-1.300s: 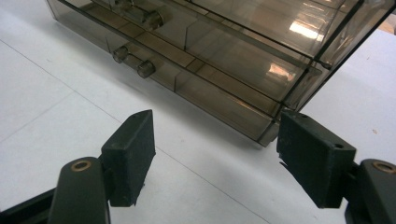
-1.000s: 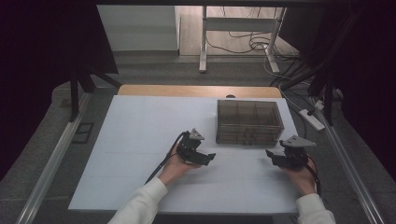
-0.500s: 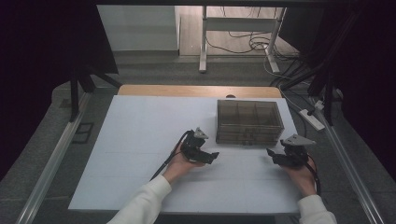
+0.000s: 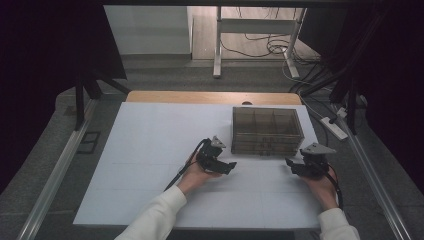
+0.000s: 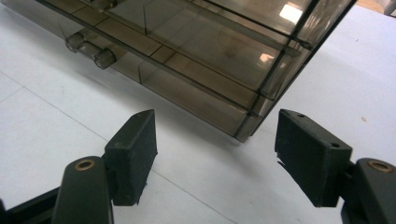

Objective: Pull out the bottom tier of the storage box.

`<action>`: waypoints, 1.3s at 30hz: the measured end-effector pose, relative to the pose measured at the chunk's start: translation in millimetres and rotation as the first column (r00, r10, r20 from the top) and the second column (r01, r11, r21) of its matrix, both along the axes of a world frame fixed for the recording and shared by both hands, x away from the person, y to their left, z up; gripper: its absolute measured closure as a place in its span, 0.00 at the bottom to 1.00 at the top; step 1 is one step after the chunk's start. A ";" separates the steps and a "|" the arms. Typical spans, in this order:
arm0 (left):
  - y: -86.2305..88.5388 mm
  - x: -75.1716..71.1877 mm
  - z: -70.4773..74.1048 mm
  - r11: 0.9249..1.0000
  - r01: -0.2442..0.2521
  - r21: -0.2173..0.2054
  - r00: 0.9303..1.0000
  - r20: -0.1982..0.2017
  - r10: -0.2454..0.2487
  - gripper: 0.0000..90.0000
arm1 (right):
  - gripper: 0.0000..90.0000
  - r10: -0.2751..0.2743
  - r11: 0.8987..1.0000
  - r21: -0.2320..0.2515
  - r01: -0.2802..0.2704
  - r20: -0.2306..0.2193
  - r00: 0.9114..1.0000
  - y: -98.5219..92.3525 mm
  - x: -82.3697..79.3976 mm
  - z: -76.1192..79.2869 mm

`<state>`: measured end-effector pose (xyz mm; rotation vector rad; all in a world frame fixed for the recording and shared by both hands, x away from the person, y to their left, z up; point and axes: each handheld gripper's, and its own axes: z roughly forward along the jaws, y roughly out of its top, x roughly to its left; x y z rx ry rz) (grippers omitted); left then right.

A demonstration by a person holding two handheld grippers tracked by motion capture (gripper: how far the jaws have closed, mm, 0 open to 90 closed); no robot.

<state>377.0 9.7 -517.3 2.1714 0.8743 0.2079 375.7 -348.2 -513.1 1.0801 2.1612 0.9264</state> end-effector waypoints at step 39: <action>-17.9 14.7 -7.4 1.000 0.031 0.003 0.999 0.029 -0.031 0.35 | 0.58 -0.022 1.000 -0.001 0.022 0.003 1.000 -5.5 3.7 -1.1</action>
